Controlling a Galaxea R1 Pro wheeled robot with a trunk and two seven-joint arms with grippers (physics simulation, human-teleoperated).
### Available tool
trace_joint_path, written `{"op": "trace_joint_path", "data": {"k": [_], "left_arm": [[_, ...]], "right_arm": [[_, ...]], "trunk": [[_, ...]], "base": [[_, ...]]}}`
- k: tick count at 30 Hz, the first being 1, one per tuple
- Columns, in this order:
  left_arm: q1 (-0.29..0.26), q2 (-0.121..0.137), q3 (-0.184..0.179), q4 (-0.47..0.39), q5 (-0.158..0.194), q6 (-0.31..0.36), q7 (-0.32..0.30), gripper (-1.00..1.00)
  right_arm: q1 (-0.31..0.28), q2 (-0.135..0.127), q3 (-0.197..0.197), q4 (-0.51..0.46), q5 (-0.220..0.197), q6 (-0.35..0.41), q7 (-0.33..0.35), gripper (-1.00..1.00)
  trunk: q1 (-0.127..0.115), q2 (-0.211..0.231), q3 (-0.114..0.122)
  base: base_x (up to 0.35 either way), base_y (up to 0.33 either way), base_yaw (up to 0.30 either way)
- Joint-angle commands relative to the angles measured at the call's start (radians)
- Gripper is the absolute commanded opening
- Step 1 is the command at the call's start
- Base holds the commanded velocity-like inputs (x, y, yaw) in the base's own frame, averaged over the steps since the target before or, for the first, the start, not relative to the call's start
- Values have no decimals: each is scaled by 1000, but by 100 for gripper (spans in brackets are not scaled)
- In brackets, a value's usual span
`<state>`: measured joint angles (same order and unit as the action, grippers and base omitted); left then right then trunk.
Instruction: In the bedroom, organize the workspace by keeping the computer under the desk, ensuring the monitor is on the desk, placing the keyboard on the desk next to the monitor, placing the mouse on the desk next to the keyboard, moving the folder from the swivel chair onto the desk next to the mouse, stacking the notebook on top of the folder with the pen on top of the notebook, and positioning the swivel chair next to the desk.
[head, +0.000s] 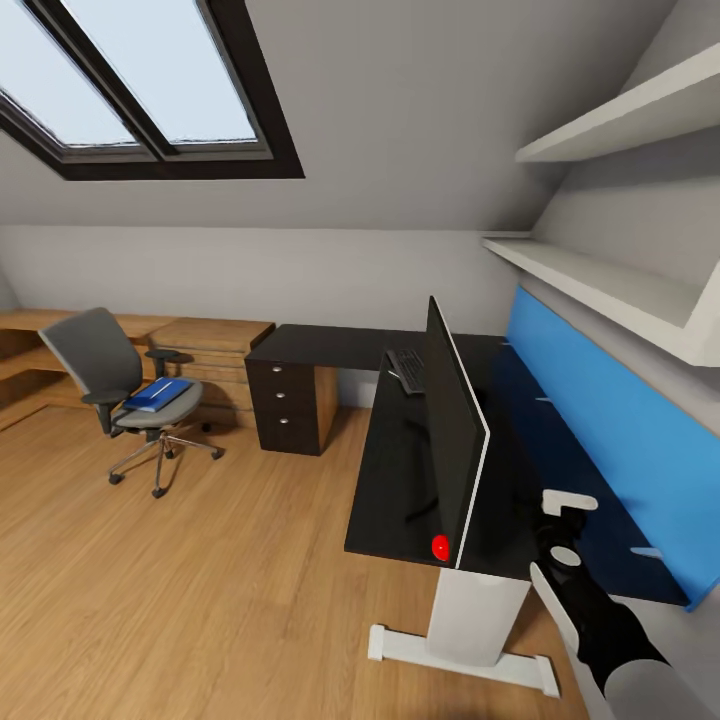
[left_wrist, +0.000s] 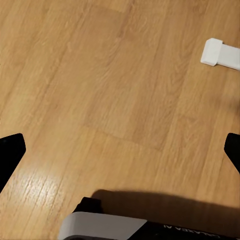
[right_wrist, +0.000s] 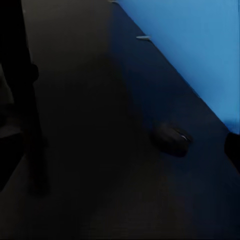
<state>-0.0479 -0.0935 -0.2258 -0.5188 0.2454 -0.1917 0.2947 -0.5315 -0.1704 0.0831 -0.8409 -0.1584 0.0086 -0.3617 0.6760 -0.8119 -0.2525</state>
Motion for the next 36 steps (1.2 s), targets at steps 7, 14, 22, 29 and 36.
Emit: {"op": "trace_joint_path", "data": {"k": [7, 14, 22, 29, 36], "left_arm": [[-1, 1, -7, 0, 10, -6, 8, 100], [0, 1, -7, 0, 9, -6, 8, 100], [-1, 1, -7, -1, 9, -6, 9, 100], [0, 3, 1, -1, 11, -6, 10, 100], [0, 9, 5, -3, 13, -6, 10, 100]], "right_arm": [[0, -3, -1, -4, -35, -6, -8, 100], [1, -3, -1, -7, -39, -16, -3, 100], [1, -1, 3, -9, -42, -45, 6, 100], [1, -2, 3, -8, -41, -45, 6, 100], [1, -3, 2, -8, -39, -49, 3, 100]], "trunk": [[0, -1, -1], [0, -1, -1], [0, -1, -1], [0, -1, -1], [0, -1, -1]], "base": [[48, -8, 0], [189, -107, 0], [15, -10, 0], [0, -81, 0], [136, -161, 0]]}}
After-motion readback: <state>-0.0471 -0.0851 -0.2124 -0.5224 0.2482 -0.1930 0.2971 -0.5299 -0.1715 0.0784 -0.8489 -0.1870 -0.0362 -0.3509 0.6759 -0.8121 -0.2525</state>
